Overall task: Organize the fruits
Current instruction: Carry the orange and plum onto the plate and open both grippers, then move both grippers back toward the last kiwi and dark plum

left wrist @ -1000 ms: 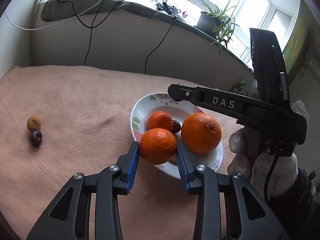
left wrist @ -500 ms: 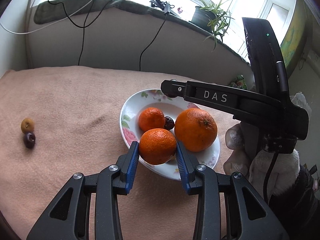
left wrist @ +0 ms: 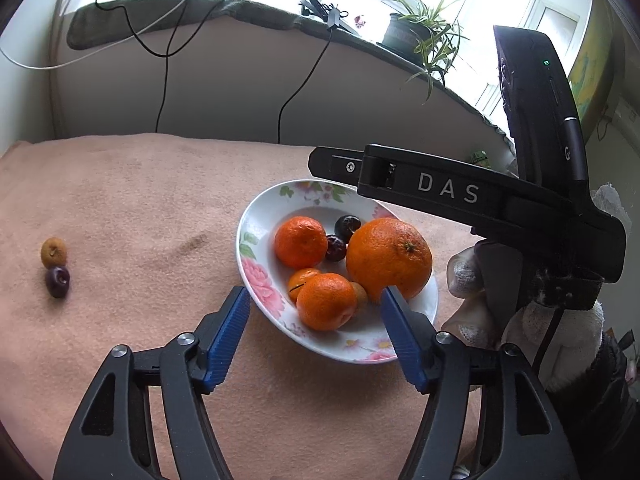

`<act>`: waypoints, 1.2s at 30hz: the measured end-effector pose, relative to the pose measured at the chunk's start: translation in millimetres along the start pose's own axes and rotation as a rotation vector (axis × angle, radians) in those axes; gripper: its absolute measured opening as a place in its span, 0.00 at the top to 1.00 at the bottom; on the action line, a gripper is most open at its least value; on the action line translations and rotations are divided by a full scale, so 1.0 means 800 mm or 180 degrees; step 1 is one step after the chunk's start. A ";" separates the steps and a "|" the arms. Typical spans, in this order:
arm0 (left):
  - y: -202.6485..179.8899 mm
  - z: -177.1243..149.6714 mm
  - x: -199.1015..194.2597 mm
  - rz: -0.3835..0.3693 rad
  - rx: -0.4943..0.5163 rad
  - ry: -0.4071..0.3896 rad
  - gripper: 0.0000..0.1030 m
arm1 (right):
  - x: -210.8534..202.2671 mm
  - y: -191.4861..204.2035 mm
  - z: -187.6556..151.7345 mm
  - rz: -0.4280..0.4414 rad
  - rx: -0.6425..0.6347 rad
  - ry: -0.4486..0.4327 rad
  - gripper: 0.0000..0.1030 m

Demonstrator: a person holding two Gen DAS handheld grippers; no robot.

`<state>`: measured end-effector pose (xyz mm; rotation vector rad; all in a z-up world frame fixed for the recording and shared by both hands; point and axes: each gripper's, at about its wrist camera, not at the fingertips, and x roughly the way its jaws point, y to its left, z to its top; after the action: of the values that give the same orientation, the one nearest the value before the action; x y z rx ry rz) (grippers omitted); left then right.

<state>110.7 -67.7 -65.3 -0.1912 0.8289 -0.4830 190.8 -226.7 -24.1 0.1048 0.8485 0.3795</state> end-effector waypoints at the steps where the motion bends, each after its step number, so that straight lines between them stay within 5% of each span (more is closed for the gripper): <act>1: -0.001 0.000 -0.001 0.0009 0.0008 -0.0006 0.34 | -0.002 0.000 0.000 0.0008 -0.0003 -0.0019 0.23; 5: -0.004 0.001 -0.003 0.0148 0.0068 -0.0017 0.33 | -0.007 0.005 0.000 -0.0032 -0.0036 -0.0071 0.14; 18: 0.000 0.003 -0.018 0.0377 0.0106 -0.0121 0.24 | -0.016 0.011 0.001 -0.0058 -0.0040 -0.0096 0.14; 36: 0.045 -0.004 -0.054 0.0577 -0.0057 -0.0299 0.24 | -0.015 0.040 0.006 0.0182 -0.0011 -0.0089 0.14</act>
<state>95.5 -15.4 -51.3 -0.1525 0.7512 -0.2942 178.2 -201.3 -5.2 0.1311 0.8186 0.4321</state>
